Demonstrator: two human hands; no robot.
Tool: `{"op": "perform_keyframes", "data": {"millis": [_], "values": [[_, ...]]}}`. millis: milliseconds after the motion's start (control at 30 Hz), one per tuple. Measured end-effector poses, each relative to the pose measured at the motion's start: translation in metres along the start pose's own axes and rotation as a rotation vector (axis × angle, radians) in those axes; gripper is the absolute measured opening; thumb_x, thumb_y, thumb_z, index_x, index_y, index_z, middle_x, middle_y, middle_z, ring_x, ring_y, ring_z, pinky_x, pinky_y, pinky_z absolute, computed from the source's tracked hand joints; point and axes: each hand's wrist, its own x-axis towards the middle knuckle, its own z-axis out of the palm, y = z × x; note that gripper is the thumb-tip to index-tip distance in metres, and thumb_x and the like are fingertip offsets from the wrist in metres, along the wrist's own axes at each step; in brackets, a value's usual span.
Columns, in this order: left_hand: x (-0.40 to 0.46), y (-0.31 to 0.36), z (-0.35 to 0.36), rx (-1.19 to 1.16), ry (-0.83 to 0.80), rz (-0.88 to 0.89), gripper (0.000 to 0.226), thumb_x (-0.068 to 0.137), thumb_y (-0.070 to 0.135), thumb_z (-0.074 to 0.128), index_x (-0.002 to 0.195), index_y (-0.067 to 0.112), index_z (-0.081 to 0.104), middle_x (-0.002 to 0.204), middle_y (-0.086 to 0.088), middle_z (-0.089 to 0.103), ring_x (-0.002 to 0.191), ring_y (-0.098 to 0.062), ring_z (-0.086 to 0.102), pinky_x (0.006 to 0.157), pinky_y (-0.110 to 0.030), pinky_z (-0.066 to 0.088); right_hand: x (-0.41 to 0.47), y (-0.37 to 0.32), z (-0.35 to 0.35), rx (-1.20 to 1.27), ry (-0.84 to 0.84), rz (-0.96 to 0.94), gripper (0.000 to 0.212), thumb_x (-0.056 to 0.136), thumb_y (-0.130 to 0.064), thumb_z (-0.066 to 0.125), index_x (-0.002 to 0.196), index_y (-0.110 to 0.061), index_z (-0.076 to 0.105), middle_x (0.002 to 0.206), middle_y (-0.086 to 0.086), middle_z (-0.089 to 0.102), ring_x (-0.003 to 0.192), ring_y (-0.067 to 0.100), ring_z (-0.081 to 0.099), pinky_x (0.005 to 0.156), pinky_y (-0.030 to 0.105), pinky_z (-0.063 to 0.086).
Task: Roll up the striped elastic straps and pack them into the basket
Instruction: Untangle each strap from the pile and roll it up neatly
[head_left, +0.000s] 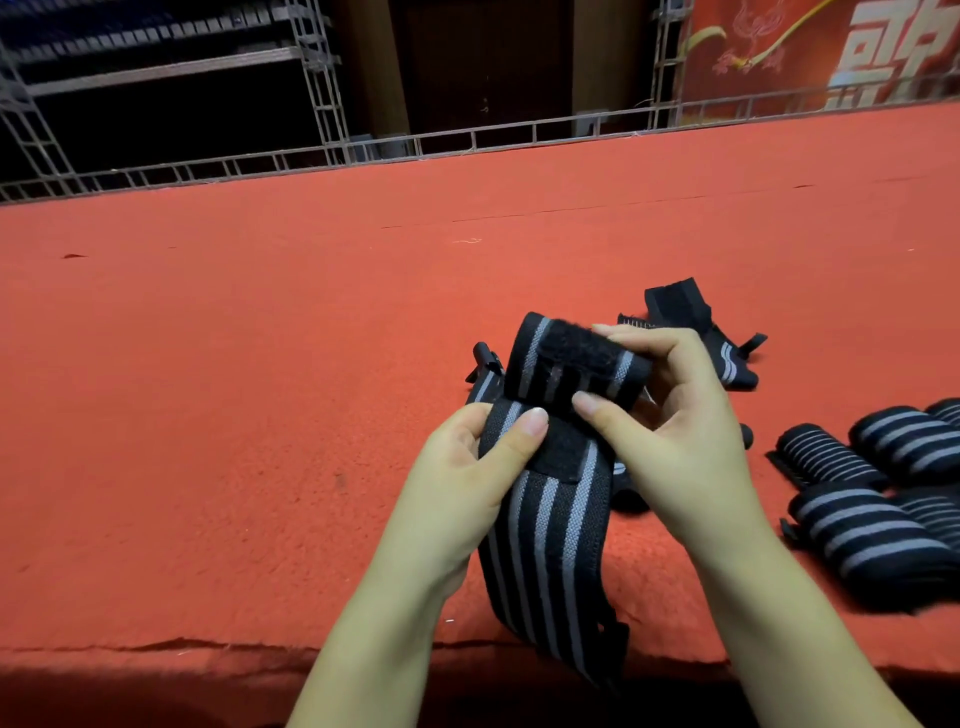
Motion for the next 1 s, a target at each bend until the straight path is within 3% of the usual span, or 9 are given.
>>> {"op": "perform_keyframes", "data": {"millis": [100, 200, 300, 400, 467, 600, 733, 933, 1000], "values": [[0.002, -0.002, 0.001, 0.004, 0.021, -0.039, 0.046, 0.082, 0.048, 0.057, 0.094, 0.004, 0.063, 0.082, -0.005, 0.074, 0.074, -0.011, 0.069, 0.063, -0.022, 0.052, -0.002, -0.002, -0.002, -0.049, -0.09, -0.018, 0.042, 0.071, -0.005, 0.067, 0.102, -0.031, 0.056, 0.114, -0.012, 0.063, 0.116, 0.009, 0.057, 0.101, 0.039, 0.045], [0.004, -0.003, 0.0, 0.066, 0.053, -0.065, 0.085, 0.077, 0.076, 0.051, 0.105, -0.003, 0.062, 0.105, -0.022, 0.071, 0.096, -0.029, 0.07, 0.087, -0.049, 0.052, -0.004, 0.0, -0.001, -0.162, -0.155, -0.089, 0.052, 0.07, 0.004, 0.065, 0.108, -0.031, 0.058, 0.115, -0.015, 0.059, 0.118, 0.007, 0.053, 0.101, 0.028, 0.043], [0.002, -0.001, 0.0, 0.091, 0.074, -0.074, 0.093, 0.066, 0.084, 0.049, 0.1, -0.001, 0.062, 0.099, -0.014, 0.07, 0.093, -0.025, 0.067, 0.094, -0.057, 0.047, -0.006, 0.002, 0.001, -0.194, -0.198, -0.145, 0.063, 0.062, 0.023, 0.061, 0.105, -0.023, 0.061, 0.115, -0.011, 0.057, 0.116, 0.003, 0.051, 0.098, 0.013, 0.037], [0.001, -0.001, 0.001, 0.084, 0.101, -0.091, 0.09, 0.066, 0.082, 0.048, 0.104, 0.002, 0.065, 0.107, -0.019, 0.071, 0.105, -0.034, 0.067, 0.098, -0.055, 0.046, -0.007, 0.002, 0.003, -0.205, -0.239, -0.175, 0.058, 0.058, 0.025, 0.058, 0.099, -0.015, 0.064, 0.112, -0.008, 0.056, 0.113, 0.001, 0.051, 0.095, 0.009, 0.034], [0.001, -0.001, 0.0, 0.064, 0.123, -0.097, 0.086, 0.07, 0.082, 0.051, 0.104, 0.005, 0.066, 0.107, -0.019, 0.071, 0.106, -0.033, 0.066, 0.098, -0.054, 0.047, -0.009, 0.003, 0.004, -0.21, -0.275, -0.198, 0.048, 0.062, 0.017, 0.063, 0.097, -0.017, 0.065, 0.112, -0.007, 0.056, 0.113, 0.001, 0.052, 0.095, 0.009, 0.035], [0.004, -0.001, -0.004, 0.08, 0.153, -0.087, 0.088, 0.063, 0.086, 0.054, 0.105, 0.009, 0.068, 0.106, -0.018, 0.072, 0.104, -0.035, 0.067, 0.097, -0.057, 0.048, -0.01, 0.0, 0.002, -0.13, -0.345, -0.145, 0.018, 0.073, -0.024, 0.074, 0.091, -0.024, 0.069, 0.109, -0.013, 0.057, 0.117, 0.008, 0.053, 0.096, 0.013, 0.037], [0.004, -0.006, -0.007, 0.089, 0.107, -0.039, 0.069, 0.067, 0.072, 0.057, 0.109, 0.019, 0.07, 0.107, -0.005, 0.074, 0.104, -0.021, 0.069, 0.093, -0.042, 0.053, -0.01, -0.003, 0.002, -0.092, -0.336, -0.158, 0.012, 0.08, -0.029, 0.067, 0.085, -0.019, 0.069, 0.104, -0.012, 0.061, 0.116, 0.013, 0.057, 0.098, 0.022, 0.041], [0.002, -0.006, -0.008, 0.026, 0.091, 0.041, 0.066, 0.073, 0.052, 0.065, 0.122, 0.007, 0.059, 0.116, -0.011, 0.07, 0.11, -0.027, 0.066, 0.094, -0.045, 0.051, -0.009, 0.0, 0.004, 0.106, -0.16, 0.125, 0.046, 0.074, -0.052, 0.061, 0.114, -0.029, 0.058, 0.117, -0.012, 0.064, 0.114, 0.0, 0.057, 0.096, 0.021, 0.045], [0.001, -0.005, -0.008, 0.036, 0.091, 0.077, 0.066, 0.074, 0.05, 0.063, 0.125, 0.008, 0.057, 0.118, -0.011, 0.069, 0.112, -0.027, 0.065, 0.098, -0.047, 0.05, -0.009, 0.001, 0.005, 0.163, -0.201, 0.252, 0.065, 0.067, -0.068, 0.064, 0.123, -0.037, 0.051, 0.126, -0.011, 0.06, 0.119, 0.002, 0.055, 0.102, 0.031, 0.046]]}}
